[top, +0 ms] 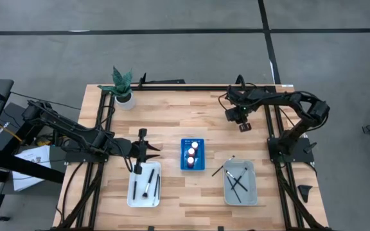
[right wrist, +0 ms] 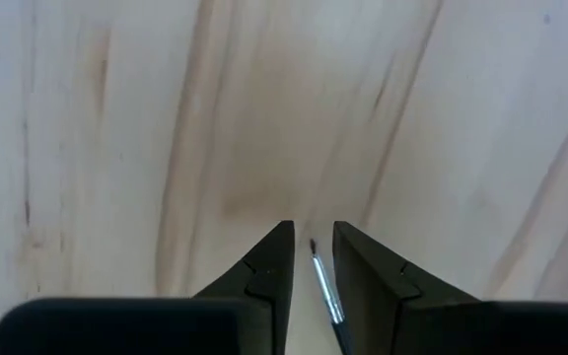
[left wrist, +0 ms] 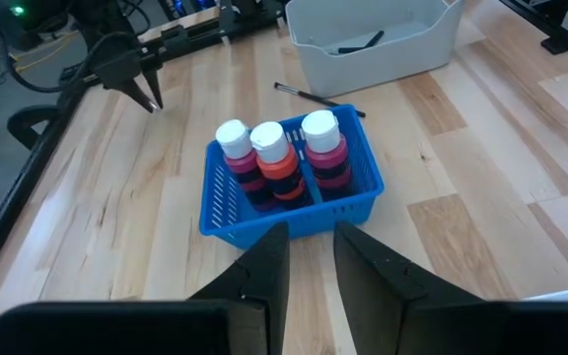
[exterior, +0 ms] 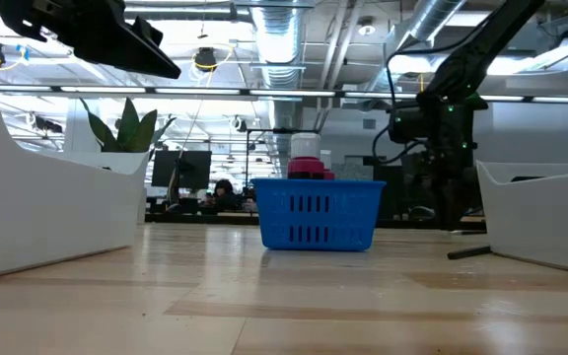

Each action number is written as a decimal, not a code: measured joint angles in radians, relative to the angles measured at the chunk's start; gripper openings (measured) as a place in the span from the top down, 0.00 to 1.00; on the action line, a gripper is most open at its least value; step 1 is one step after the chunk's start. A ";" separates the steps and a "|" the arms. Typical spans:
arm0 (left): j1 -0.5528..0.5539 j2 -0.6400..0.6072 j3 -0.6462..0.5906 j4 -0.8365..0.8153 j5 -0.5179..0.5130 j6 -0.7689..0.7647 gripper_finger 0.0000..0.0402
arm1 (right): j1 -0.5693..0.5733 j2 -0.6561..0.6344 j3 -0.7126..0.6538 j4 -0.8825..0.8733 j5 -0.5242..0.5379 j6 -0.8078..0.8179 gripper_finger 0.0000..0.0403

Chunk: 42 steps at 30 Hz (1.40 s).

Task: Pick & Place Paint Supplies
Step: Put the liner brush into the gray bin

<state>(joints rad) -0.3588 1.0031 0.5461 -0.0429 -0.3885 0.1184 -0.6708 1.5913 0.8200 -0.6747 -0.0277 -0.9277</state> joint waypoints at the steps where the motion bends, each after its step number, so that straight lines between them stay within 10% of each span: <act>1: 0.000 0.000 0.000 0.000 0.003 0.000 0.81 | -0.004 0.000 0.000 -0.001 0.001 -0.003 0.83; 28: 0.000 0.000 0.000 -0.001 0.002 0.000 0.81 | -0.043 -0.004 -0.056 0.066 -0.027 -0.060 0.83; 42: 0.000 0.000 0.000 -0.001 0.002 -0.003 0.81 | -0.057 -0.001 -0.059 0.088 -0.016 -0.127 0.99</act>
<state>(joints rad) -0.3588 1.0031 0.5457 -0.0439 -0.3866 0.1154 -0.7277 1.5902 0.7612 -0.5868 -0.0440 -1.0550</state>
